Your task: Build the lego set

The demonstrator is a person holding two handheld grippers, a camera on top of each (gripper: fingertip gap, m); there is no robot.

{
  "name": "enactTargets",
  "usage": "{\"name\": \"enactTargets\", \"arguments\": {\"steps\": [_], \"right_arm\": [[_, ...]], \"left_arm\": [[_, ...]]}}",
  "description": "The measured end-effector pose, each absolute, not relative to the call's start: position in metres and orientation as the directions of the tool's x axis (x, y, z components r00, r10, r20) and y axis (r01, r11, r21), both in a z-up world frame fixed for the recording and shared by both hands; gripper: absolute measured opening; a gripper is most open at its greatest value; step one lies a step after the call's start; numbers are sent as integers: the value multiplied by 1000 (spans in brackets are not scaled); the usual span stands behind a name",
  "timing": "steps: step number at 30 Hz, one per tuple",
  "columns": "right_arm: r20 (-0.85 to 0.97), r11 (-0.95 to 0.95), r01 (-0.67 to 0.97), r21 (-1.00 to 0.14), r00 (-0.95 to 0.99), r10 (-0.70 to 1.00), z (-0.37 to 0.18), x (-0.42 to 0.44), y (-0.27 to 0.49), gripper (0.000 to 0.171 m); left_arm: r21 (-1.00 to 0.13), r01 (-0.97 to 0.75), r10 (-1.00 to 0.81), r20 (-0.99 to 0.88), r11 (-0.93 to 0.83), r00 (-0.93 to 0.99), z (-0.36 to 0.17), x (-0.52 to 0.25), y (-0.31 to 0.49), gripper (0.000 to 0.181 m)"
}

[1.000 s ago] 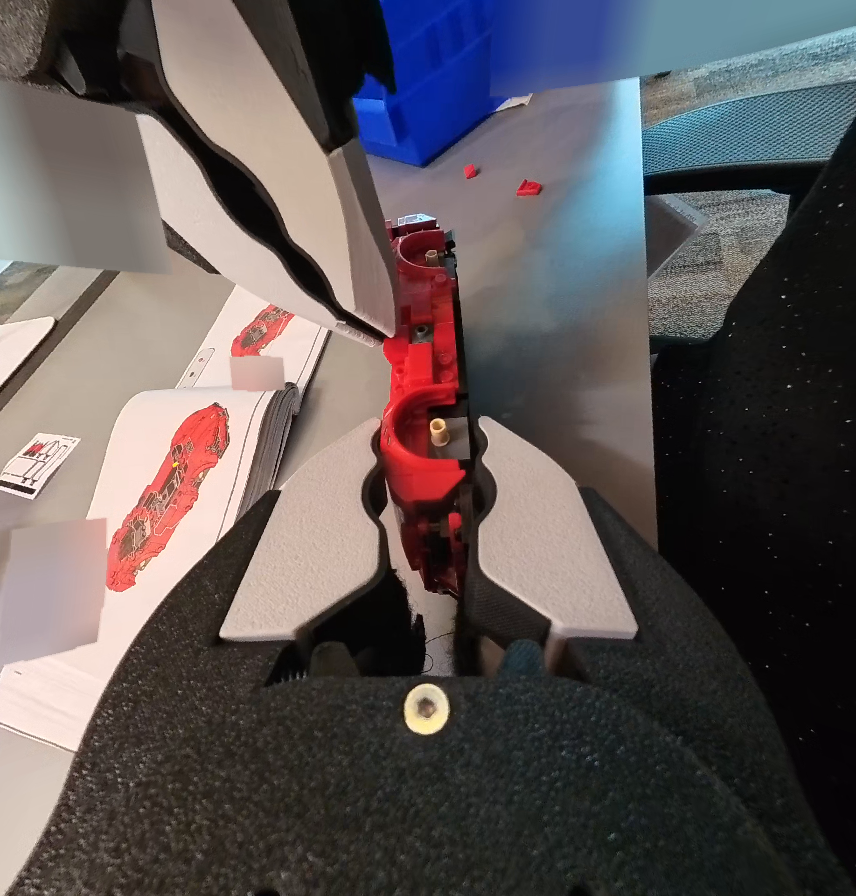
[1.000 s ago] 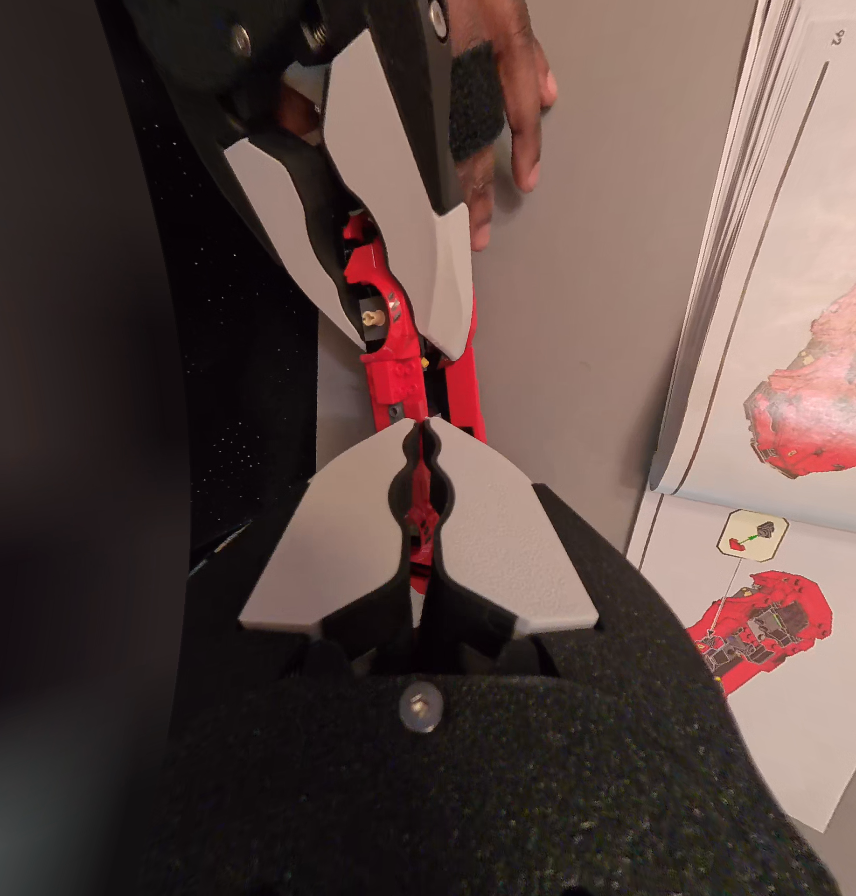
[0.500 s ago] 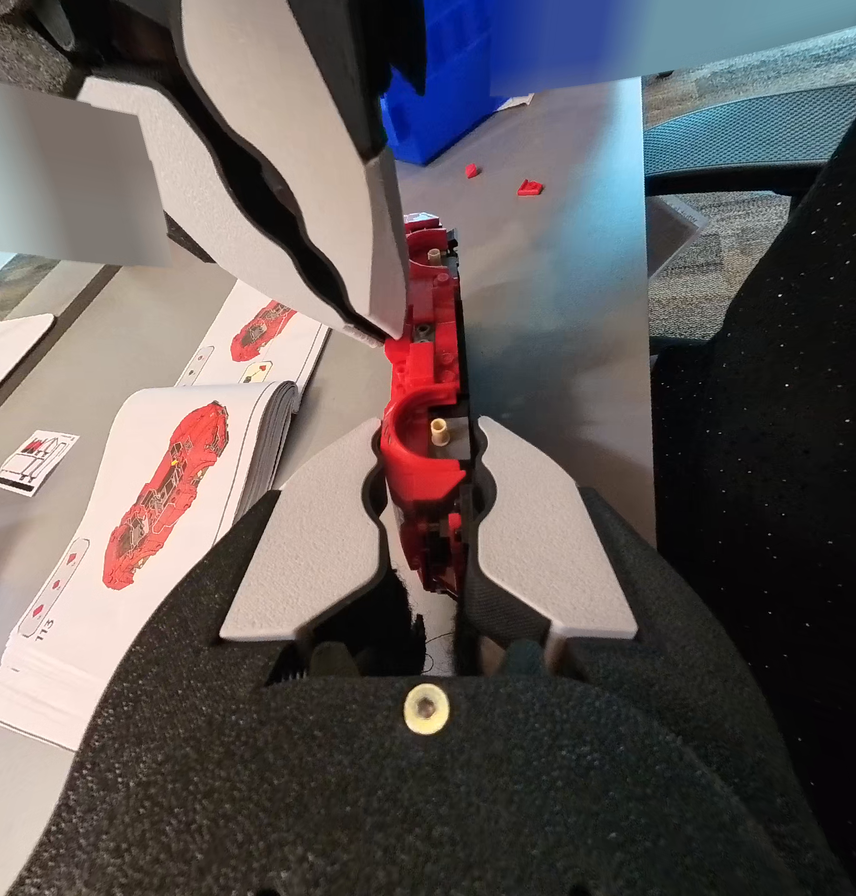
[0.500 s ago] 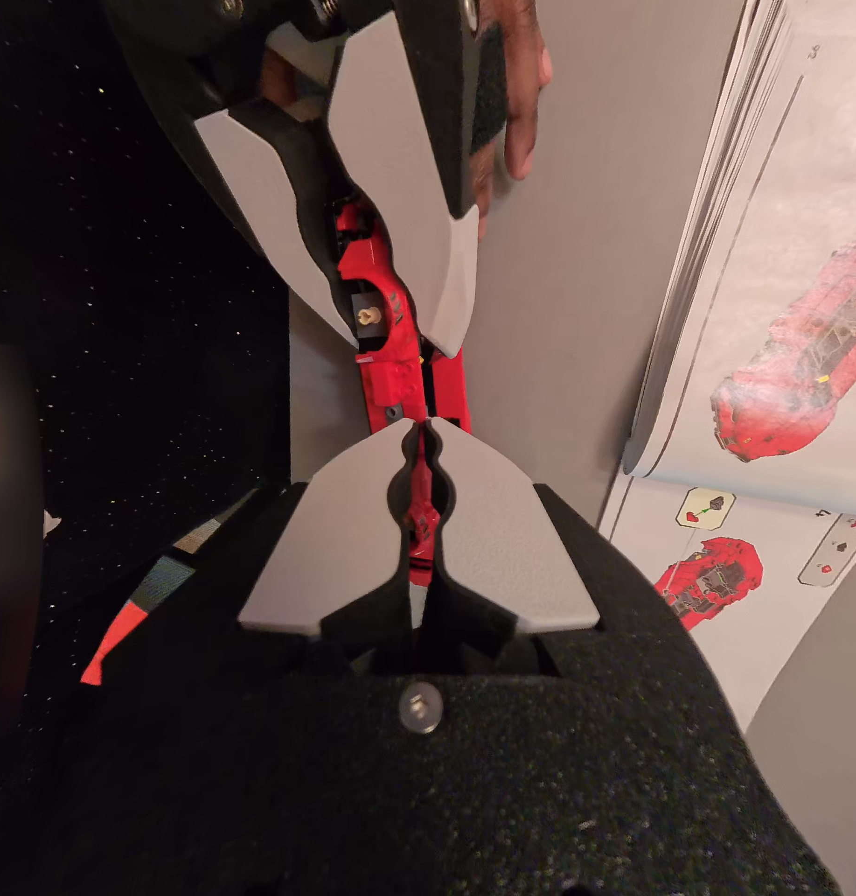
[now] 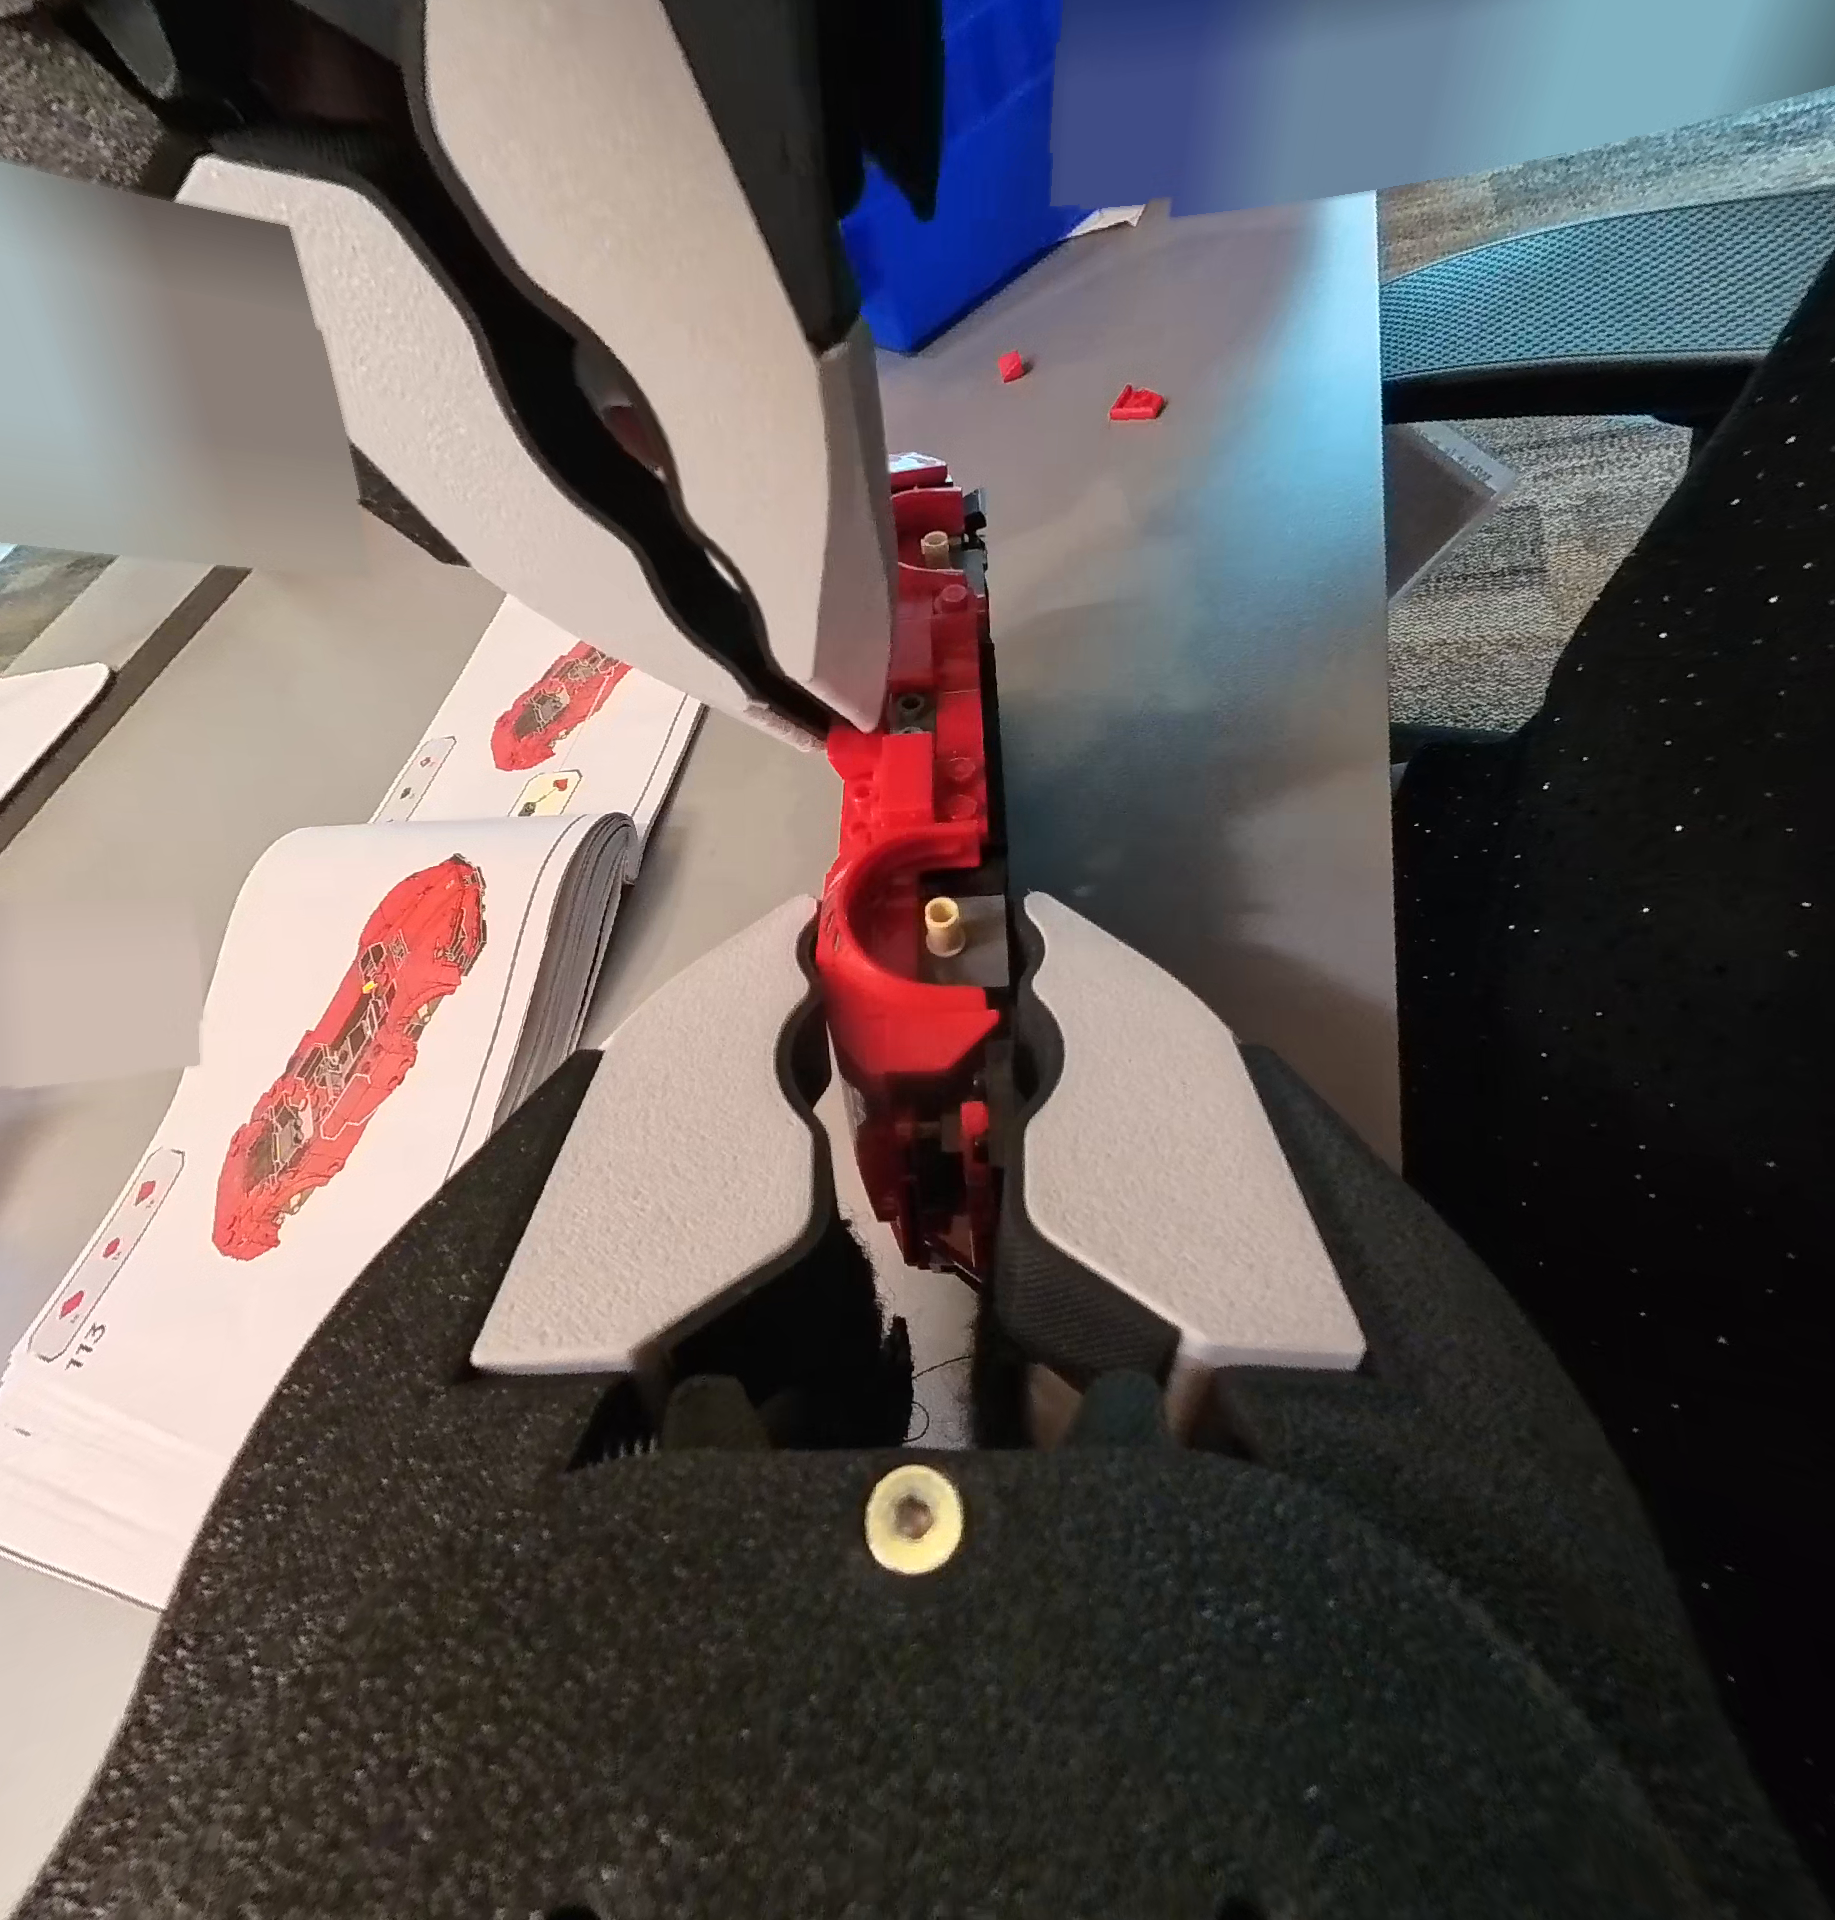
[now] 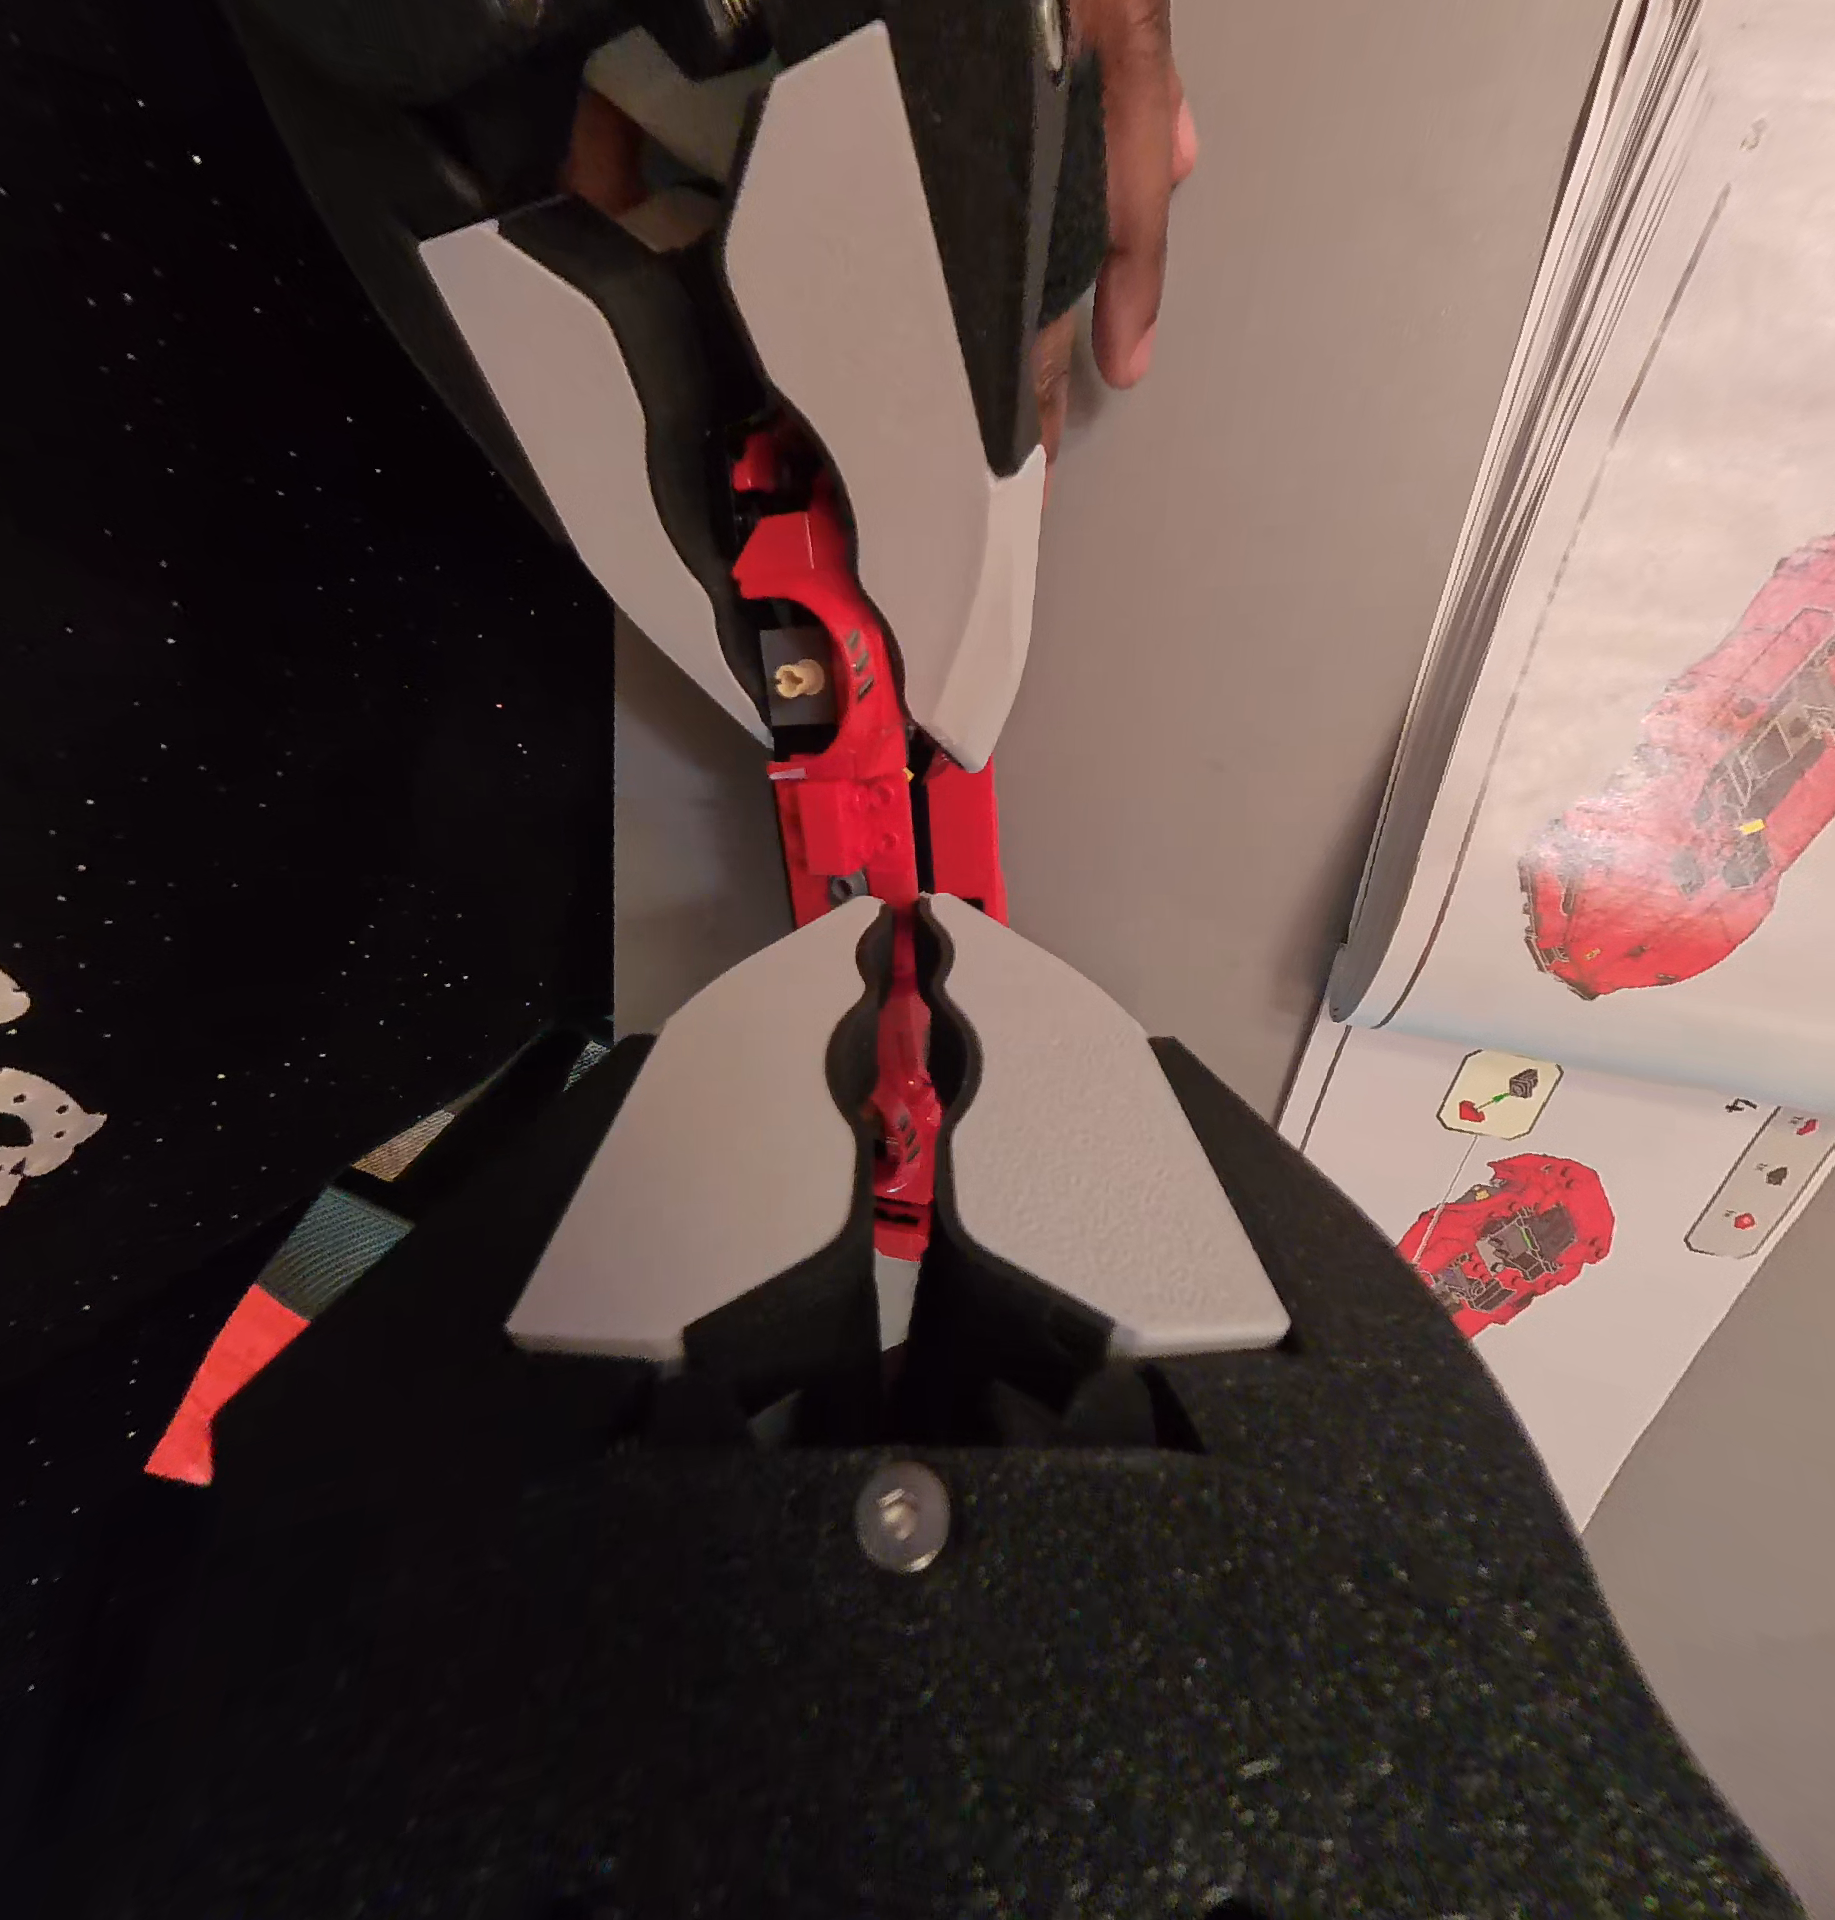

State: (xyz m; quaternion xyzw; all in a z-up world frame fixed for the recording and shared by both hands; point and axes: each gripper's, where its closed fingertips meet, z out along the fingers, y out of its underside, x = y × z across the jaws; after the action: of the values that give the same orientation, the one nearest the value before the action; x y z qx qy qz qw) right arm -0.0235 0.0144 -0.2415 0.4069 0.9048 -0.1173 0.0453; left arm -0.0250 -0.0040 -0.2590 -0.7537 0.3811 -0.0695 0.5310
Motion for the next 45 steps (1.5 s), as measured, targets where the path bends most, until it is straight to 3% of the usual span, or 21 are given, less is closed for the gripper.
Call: {"name": "enactTargets", "arguments": {"steps": [6,13,24,35,45], "right_arm": [[-188,643,742,-190,-671,718,-243,-22,11,6],[-259,565,771,-294,-634,729,-234,-27,14,1],[-312,568,757,-323,-652,691,-240,-22,10,6],[-207,658,665,-354,-742,638,-235,-22,9,2],[-236,580,700,-416,-699,675,-229,-21,16,1]], "left_arm": [[-850,-506,-650,-304,-145,697,-261,-25,-5,31],[-846,-514,-642,-315,-145,699,-260,-27,-4,30],[-845,-514,-642,-315,-146,699,-261,-28,-4,30],[-844,-515,-642,-314,-149,700,-261,-27,-4,30],[-844,-515,-639,-316,-149,702,-261,-27,-5,30]]}}
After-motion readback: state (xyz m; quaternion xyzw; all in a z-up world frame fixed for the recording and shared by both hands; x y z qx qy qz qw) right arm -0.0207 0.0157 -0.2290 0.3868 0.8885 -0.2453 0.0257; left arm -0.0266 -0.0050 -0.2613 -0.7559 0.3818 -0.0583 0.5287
